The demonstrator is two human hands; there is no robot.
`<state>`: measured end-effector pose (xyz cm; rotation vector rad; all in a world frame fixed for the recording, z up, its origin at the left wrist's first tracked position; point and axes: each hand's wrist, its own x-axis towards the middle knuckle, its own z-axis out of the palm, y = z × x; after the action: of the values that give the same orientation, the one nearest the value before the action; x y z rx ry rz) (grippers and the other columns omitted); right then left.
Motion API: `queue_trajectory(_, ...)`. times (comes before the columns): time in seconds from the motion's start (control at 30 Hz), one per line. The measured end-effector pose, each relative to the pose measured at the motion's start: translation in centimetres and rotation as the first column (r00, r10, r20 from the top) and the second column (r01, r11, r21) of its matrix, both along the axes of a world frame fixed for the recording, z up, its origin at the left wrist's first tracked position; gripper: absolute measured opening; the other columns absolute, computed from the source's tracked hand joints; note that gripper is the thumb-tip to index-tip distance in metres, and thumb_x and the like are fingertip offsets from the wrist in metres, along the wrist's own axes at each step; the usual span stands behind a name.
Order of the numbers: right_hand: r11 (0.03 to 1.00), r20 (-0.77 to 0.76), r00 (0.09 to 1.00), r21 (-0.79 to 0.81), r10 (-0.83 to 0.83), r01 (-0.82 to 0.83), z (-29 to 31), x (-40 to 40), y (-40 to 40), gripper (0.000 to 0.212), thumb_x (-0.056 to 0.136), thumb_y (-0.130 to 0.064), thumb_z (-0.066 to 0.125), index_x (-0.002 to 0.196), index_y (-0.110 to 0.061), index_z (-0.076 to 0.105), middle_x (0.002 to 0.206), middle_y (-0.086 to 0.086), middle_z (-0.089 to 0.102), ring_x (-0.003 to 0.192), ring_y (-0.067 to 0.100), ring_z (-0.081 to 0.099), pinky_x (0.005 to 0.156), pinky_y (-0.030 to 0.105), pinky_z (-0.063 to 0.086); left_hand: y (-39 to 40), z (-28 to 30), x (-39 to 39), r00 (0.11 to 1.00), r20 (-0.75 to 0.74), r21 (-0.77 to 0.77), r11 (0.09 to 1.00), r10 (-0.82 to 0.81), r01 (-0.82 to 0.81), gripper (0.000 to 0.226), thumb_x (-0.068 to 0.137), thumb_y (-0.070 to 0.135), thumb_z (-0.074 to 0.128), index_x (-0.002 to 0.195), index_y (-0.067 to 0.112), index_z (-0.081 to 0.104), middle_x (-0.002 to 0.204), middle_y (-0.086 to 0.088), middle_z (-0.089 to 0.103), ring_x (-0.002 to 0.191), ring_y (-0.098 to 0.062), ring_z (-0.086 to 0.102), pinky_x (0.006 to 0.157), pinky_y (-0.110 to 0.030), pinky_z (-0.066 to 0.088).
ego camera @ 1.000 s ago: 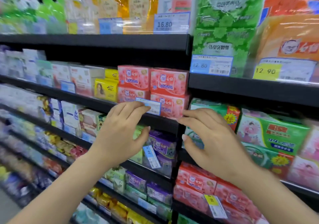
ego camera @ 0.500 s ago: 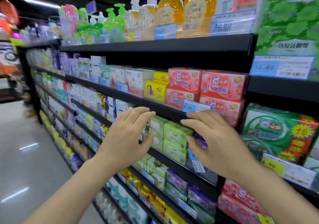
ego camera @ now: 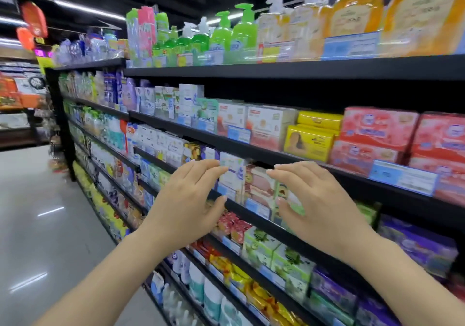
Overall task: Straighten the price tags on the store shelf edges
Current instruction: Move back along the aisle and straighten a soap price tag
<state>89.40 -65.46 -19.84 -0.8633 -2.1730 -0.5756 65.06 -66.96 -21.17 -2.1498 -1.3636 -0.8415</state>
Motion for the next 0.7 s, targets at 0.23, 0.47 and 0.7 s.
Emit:
queue_trajectory(0.23,0.998,0.023,0.999,-0.050,0.025,-0.024,-0.8,-11.4,3.1,0.041,0.086,-0.031,0.043,0.120,-0.014,0.060,0.117,0.003,0.062,0.110,0.024,0.053,0.096,0.041,0.043,-0.3,-1.6,-12.1,0.993,-0.064,-0.101,0.990,0.094,-0.101,0.053,0.089,0.043,0.042,0.131,0.012,0.053,0.132,-0.003,0.054,0.122,-0.020,0.048,0.110,-0.032,0.029)
queue_trajectory(0.47,0.991,0.046,0.994,-0.094,0.097,-0.092,-1.2,-19.5,7.2,0.041,0.088,-0.032,0.043,0.122,-0.014,0.059,0.119,0.002,0.061,0.111,0.023,0.052,0.095,0.043,0.045,1.4,-1.9,-20.4,0.985,-0.039,-0.100,0.980,0.169,-0.172,0.054,0.087,0.042,0.043,0.129,0.010,0.055,0.128,-0.005,0.056,0.120,-0.021,0.050,0.106,-0.036,0.036)
queue_trajectory(0.7,0.991,0.038,0.993,-0.074,0.112,-0.109,-1.3,-23.6,14.2,0.038,0.087,-0.031,0.047,0.119,-0.015,0.061,0.118,0.000,0.062,0.113,0.020,0.051,0.100,0.033,0.036,8.8,-2.1,-24.5,0.978,-0.043,-0.093,0.974,0.205,-0.209,0.057,0.086,0.044,0.042,0.130,0.010,0.054,0.129,-0.006,0.056,0.120,-0.021,0.050,0.104,-0.037,0.039)
